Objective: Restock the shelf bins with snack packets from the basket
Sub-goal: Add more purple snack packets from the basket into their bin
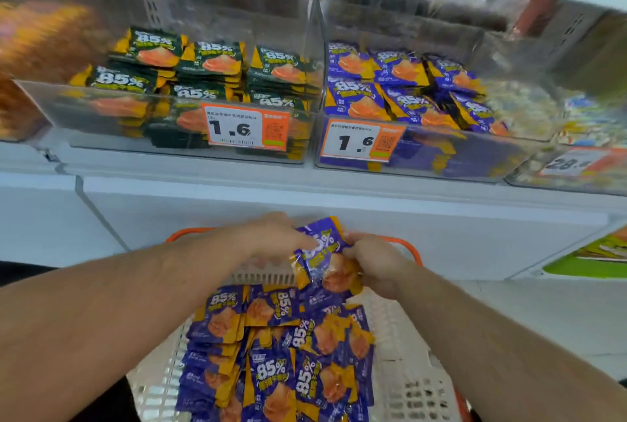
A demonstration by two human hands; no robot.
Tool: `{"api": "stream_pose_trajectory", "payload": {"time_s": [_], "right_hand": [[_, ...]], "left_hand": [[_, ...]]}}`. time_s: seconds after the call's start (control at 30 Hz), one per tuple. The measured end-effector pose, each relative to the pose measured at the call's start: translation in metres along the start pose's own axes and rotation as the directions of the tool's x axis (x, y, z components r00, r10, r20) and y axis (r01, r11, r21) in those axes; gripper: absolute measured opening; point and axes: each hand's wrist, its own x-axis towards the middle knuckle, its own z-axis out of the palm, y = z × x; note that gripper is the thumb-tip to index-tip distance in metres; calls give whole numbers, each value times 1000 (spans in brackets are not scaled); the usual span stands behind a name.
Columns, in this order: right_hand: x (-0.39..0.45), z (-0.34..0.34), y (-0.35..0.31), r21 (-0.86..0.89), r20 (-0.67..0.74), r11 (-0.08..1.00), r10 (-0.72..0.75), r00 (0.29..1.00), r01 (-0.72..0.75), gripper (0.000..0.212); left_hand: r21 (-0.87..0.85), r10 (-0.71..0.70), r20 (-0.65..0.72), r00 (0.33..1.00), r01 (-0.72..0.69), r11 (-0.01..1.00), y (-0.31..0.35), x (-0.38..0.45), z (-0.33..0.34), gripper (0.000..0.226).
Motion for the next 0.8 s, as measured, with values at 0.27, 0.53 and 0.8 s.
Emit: {"api": "stream_pose_trajectory", "payload": {"time_s": [0.27, 0.53, 0.8], "right_hand": [[-48, -20, -60, -203, -400, 935, -349, 848, 289, 21], [-92, -16, -66, -554, -270, 642, -741, 615, 530, 57], [-104, -44, -105, -562, -447, 604, -796, 407, 565, 53]], "left_hand": [[-315, 252, -412, 875, -397, 862, 37, -21, -8, 16], [-424, 329, -491, 807, -551, 719, 73, -49, -18, 18], [25, 665, -596, 450, -817, 576, 89, -58, -32, 45]]}}
